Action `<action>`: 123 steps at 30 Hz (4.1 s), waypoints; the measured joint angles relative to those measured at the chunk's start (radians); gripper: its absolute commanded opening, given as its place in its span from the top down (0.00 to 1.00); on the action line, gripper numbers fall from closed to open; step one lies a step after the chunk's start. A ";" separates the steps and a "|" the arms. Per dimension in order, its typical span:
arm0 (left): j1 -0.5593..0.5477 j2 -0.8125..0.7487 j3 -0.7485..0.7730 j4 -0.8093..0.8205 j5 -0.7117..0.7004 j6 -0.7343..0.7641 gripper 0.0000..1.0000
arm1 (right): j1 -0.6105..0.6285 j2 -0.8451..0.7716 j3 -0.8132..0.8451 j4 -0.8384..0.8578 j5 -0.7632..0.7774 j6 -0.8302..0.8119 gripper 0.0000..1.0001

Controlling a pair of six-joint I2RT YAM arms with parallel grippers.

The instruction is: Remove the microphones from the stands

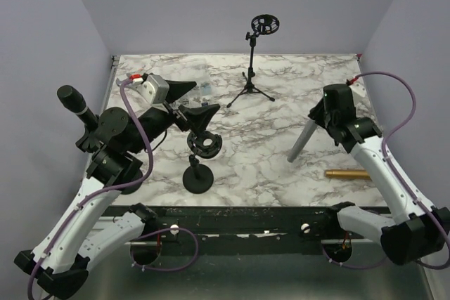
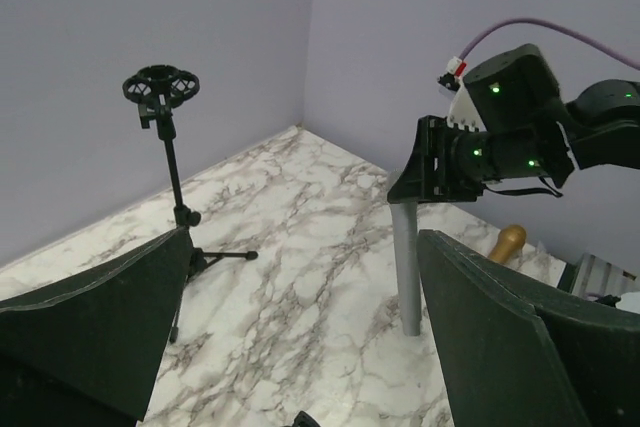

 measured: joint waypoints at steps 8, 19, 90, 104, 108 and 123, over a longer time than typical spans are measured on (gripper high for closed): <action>-0.071 -0.065 -0.007 0.001 -0.067 0.078 0.01 | -0.453 0.161 0.007 0.003 -0.312 0.086 0.99; -0.120 -0.082 -0.023 0.000 -0.121 0.119 0.01 | -0.662 0.266 -0.016 -0.084 -0.378 0.203 0.99; -0.191 -0.067 -0.029 0.001 -0.154 0.155 0.01 | -1.026 0.498 -0.076 0.050 -0.267 0.231 0.39; -0.196 -0.066 -0.029 0.001 -0.155 0.155 0.01 | -1.026 0.444 -0.109 0.078 -0.304 0.186 0.16; -0.197 -0.066 -0.029 0.001 -0.155 0.156 0.01 | -1.026 0.422 -0.109 0.077 -0.315 0.180 0.08; -0.198 -0.061 -0.029 0.001 -0.155 0.155 0.01 | -0.975 0.235 -0.120 0.072 -0.424 0.132 0.00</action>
